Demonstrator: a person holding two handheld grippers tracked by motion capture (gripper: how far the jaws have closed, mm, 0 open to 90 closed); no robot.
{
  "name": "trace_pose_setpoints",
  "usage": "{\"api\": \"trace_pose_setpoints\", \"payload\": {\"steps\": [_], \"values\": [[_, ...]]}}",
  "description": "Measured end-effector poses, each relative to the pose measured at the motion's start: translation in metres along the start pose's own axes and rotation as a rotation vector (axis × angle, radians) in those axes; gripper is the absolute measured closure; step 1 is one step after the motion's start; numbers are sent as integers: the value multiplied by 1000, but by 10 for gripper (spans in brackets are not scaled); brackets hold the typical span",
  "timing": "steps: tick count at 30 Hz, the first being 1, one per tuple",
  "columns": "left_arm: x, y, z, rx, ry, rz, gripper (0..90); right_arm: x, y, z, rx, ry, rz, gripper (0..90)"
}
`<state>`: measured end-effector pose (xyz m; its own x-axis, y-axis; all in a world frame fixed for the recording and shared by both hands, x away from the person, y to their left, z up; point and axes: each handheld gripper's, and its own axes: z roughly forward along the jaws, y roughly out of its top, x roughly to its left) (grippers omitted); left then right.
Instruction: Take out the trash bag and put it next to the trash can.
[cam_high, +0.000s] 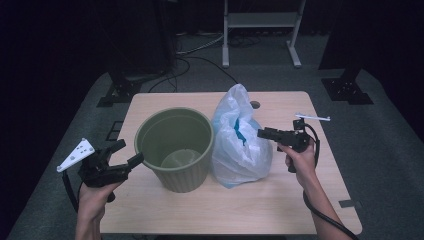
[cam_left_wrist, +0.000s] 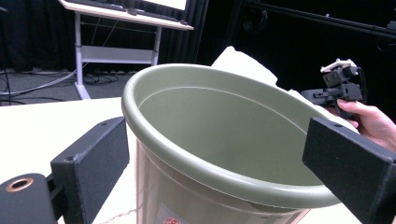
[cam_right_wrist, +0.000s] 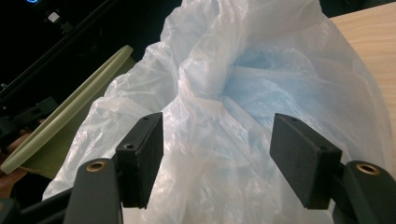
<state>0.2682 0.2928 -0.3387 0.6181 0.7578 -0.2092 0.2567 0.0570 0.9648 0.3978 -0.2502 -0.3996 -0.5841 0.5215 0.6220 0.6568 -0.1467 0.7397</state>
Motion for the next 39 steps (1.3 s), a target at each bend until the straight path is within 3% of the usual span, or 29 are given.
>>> {"api": "trace_pose_setpoints", "payload": {"steps": [39], "values": [[-1,-1,1,10,1,8,60,-28,-62,-42,-33,-49,64,327]]}}
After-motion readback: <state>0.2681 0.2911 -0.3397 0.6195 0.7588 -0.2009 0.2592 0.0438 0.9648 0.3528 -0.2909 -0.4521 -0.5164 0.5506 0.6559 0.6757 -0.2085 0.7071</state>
